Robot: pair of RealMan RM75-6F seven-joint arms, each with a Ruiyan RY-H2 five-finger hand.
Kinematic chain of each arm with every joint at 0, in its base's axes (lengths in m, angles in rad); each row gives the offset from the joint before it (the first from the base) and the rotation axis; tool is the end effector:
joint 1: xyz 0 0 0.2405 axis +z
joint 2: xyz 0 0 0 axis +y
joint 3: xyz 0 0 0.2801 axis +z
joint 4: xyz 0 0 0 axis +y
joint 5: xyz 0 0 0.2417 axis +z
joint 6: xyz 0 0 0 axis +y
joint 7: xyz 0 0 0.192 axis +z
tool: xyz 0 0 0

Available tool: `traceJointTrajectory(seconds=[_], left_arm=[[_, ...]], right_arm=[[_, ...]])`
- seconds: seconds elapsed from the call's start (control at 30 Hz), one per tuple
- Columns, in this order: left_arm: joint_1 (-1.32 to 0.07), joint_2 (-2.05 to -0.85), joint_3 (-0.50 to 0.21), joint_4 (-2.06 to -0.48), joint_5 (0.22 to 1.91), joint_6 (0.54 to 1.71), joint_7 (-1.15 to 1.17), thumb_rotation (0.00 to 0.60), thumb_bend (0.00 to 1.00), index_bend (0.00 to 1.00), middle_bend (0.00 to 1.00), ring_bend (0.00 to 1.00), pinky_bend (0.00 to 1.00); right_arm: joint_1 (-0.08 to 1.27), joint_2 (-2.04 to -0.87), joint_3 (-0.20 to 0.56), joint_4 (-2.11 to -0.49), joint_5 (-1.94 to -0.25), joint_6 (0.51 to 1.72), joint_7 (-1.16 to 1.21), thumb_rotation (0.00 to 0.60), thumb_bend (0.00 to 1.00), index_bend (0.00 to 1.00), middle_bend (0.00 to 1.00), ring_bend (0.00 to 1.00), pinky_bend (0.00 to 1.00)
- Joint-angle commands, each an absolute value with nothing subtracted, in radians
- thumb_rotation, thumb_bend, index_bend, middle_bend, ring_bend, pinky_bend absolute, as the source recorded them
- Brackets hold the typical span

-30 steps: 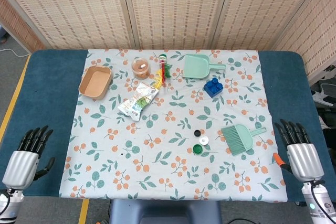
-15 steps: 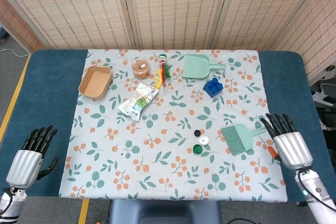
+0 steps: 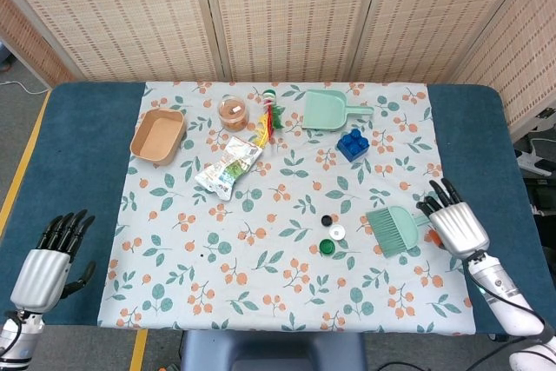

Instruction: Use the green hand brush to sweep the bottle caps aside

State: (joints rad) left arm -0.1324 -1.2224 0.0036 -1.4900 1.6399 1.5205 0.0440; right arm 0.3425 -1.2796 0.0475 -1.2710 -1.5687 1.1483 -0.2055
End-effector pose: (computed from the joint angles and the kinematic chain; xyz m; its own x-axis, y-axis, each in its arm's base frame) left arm -0.3278 0.2357 0.1014 0.4609 -0.0103 0.8874 0.8707 -0.1882 -0.4544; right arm -0.3552 -0.3278 0.0633 0.7546 -0.1171 0.6456 -0.6473 -0.2938 0.7033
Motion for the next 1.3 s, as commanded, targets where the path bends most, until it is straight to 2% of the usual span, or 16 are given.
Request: traceJointTrajectory(seconds=[0.03,0.37,0.8,1.3], left_arm=[[-0.134,-1.222,0.004,-1.492,1.637,1.517,0.044,0.59,0.38,0.0,0.0,0.0,0.07],[-0.135,-1.222,0.006,-1.495,1.63,1.507,0.054,0.59,0.38,0.0,0.0,0.0,0.07],[-0.131,-1.212,0.005,-1.505,1.62,1.508,0.057,0.591,0.38,0.0,0.0,0.0,0.07],[-0.134,-1.211,0.006,-1.512,1.604,1.486,0.089,0.599,0.38,0.0,0.0,0.0,0.07]], right_arm=[[0.37,-1.369,0.042,-1.133,-1.549,1.105,-0.103,0.6,0.2,0.3,0.28,0.0,0.0],[0.41,-1.454,0.029,-0.963,-1.561,1.087,-0.106,0.6,0.2,0.4,0.3,0.0,0.0],[0.415,-1.552,0.023,-0.798,-1.521,1.055,-0.098,0.6,0.2,0.41,0.32,0.02,0.0],[0.416,-1.629,0.014,-0.691,-1.511,1.053,-0.061,0.6,0.25,0.43,0.33,0.06,0.0]])
